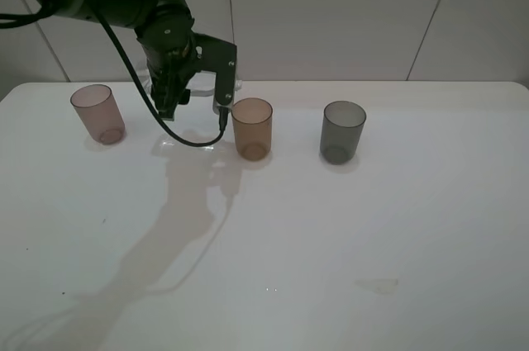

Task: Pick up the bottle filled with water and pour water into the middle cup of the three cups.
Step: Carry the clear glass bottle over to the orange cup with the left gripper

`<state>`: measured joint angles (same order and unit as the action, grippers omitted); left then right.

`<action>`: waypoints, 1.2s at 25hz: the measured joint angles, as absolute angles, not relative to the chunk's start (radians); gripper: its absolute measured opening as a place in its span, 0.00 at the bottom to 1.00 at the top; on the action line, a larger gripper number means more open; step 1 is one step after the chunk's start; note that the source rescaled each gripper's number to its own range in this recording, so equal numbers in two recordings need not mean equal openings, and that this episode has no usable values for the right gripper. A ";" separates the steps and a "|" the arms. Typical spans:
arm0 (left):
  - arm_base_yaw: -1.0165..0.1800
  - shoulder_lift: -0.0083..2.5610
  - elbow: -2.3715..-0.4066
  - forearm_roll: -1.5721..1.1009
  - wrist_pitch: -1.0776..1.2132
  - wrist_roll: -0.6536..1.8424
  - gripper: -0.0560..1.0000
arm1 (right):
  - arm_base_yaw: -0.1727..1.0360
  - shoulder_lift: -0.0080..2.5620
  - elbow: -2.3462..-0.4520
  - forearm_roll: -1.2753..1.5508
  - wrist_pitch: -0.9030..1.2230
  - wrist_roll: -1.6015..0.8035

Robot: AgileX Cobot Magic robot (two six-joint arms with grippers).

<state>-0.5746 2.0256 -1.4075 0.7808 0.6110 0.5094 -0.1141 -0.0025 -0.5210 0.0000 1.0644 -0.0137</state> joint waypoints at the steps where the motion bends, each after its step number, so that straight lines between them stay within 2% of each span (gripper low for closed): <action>1: -0.575 2.026 -1.407 0.791 0.606 0.509 0.07 | -0.114 -0.002 -0.521 0.000 1.064 -0.014; 30: -0.588 2.026 -1.407 0.984 0.547 0.516 0.07 | -0.114 -0.002 -0.521 0.000 1.064 -0.014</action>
